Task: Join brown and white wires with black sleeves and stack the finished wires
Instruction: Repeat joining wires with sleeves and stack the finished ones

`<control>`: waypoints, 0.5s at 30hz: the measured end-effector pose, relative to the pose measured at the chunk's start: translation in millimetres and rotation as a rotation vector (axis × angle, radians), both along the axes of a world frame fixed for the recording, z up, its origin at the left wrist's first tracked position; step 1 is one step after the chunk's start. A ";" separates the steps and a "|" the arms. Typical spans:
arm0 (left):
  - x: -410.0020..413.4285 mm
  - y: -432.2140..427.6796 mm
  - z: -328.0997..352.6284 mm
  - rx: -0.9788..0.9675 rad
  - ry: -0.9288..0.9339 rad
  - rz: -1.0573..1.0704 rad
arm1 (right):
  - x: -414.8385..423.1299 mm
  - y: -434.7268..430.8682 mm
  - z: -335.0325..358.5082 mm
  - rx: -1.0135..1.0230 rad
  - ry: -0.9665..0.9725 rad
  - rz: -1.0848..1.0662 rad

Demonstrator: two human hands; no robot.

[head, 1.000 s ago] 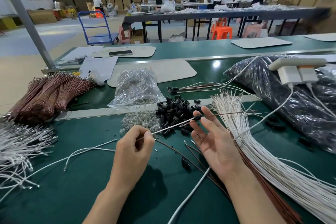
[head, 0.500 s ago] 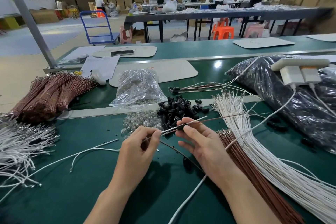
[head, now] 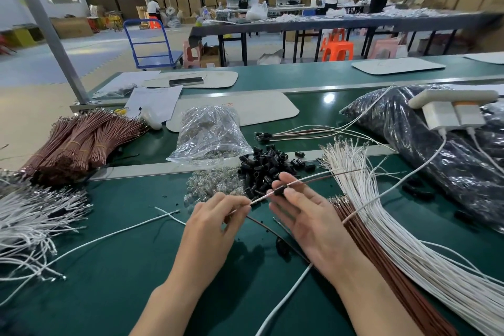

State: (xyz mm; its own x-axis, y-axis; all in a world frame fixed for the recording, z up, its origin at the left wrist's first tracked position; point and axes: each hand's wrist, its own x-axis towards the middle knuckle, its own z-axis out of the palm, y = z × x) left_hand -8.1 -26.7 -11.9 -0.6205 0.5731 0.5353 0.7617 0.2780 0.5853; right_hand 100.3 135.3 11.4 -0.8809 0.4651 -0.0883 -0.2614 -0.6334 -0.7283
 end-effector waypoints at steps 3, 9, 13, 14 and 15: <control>0.9 -0.6 -0.4 -0.024 0.014 0.009 | -1.0 -1.4 0.6 0.010 -0.001 -0.024; -9.5 -7.6 -2.4 -0.070 -0.021 0.006 | 7.8 15.4 5.5 -0.040 0.045 -0.171; -1.8 -3.2 -2.2 -0.047 -0.002 -0.015 | 2.6 1.1 2.6 0.064 0.000 -0.067; 1.2 -1.4 -1.1 -0.039 0.009 -0.024 | 1.0 -3.8 1.9 0.099 -0.018 -0.037; 3.6 0.3 -0.2 -0.034 0.013 -0.032 | -0.7 -7.8 1.5 0.125 -0.031 -0.020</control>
State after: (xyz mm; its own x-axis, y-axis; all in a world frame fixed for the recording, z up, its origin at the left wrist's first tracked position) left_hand -4.5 -26.4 -12.0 -0.5943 0.6111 0.5229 0.7782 0.2727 0.5657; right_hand 99.6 127.5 13.0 -0.8692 0.4913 -0.0559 -0.2488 -0.5323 -0.8092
